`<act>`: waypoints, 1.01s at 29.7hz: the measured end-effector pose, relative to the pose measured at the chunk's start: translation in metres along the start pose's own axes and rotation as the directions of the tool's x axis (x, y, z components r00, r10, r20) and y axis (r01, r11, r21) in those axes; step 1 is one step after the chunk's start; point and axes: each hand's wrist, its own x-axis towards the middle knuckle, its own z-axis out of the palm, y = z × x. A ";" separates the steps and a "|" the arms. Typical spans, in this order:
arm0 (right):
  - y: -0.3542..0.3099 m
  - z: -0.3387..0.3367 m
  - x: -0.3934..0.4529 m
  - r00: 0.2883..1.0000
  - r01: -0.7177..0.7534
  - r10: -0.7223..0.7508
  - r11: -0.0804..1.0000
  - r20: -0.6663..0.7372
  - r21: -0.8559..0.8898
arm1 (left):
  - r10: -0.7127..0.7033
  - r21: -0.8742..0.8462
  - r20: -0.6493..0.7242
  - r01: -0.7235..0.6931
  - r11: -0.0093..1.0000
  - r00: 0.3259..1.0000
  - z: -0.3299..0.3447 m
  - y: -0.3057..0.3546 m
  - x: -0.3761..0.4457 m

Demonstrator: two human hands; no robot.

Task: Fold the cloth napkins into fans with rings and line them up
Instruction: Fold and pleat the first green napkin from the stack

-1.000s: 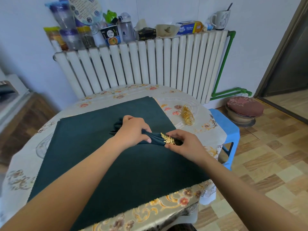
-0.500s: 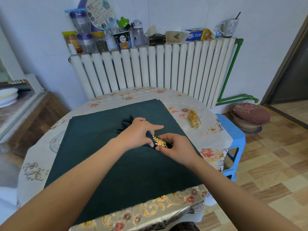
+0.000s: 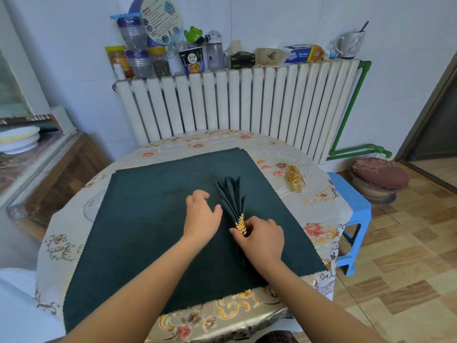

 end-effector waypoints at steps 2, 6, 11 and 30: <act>-0.001 0.003 0.003 1.000 -0.005 0.004 1.000 -0.027 -0.023 | -0.244 -0.201 0.156 0.272 0.941 0.957 0.003 -0.001 -0.002; -0.003 0.002 0.016 0.996 -0.071 0.081 0.976 -0.039 0.206 | -0.336 -0.386 0.302 0.437 0.813 0.892 0.013 -0.008 0.002; 0.000 -0.003 0.047 0.959 -0.285 0.239 0.806 0.155 0.520 | -0.363 -0.456 0.270 0.450 0.768 0.892 0.016 -0.004 0.009; 0.018 0.017 0.102 0.914 -0.387 0.383 0.727 0.133 0.567 | -0.458 -0.452 -0.005 0.407 0.794 0.889 0.030 -0.013 0.036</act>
